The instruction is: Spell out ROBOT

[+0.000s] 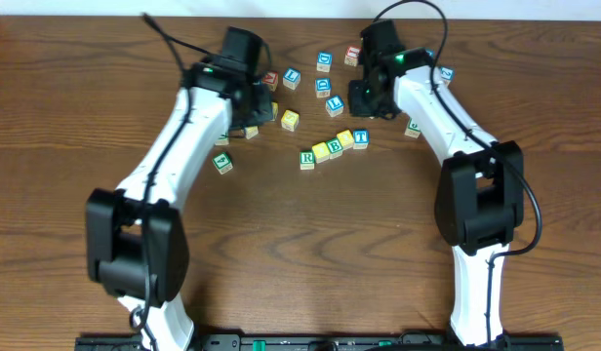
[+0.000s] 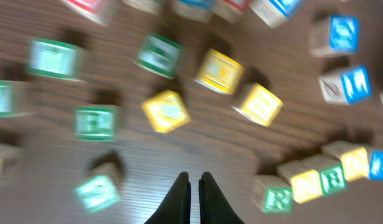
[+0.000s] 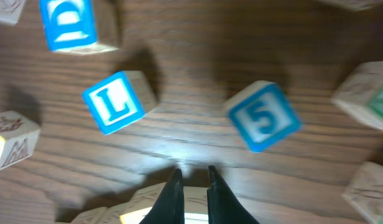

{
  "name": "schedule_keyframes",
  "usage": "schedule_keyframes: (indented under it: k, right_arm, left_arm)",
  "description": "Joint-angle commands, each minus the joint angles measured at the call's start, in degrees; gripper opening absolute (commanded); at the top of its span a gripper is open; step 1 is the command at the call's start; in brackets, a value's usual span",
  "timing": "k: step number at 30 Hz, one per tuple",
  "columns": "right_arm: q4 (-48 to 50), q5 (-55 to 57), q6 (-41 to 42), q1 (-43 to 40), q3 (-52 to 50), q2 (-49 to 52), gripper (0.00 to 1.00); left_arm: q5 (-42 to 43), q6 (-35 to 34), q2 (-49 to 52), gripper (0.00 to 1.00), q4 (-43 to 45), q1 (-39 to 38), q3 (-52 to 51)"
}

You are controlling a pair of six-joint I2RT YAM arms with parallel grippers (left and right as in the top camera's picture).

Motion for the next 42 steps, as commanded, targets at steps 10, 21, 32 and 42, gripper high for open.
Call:
schedule_keyframes:
  k: [10,21,32,42]
  right_arm:
    - [2.2,0.5,2.4,2.5,-0.9,2.7,0.04]
    - [3.7,-1.0,2.4,5.1,-0.9,4.4,0.03]
    - [2.1,-1.0,2.6,5.3,-0.9,4.9,0.02]
    - [-0.6,-1.0,2.8,5.3,-0.9,4.9,0.01]
  left_arm:
    - [-6.4,-0.7,-4.5,0.08,-5.3,10.8,1.4]
    - [-6.4,-0.7,-4.4,0.07,-5.7,11.9,1.4]
    - [-6.4,-0.7,-4.4,0.07,-6.0,11.9,1.4]
    - [-6.4,-0.7,-4.4,0.07,-6.3,11.9,1.0]
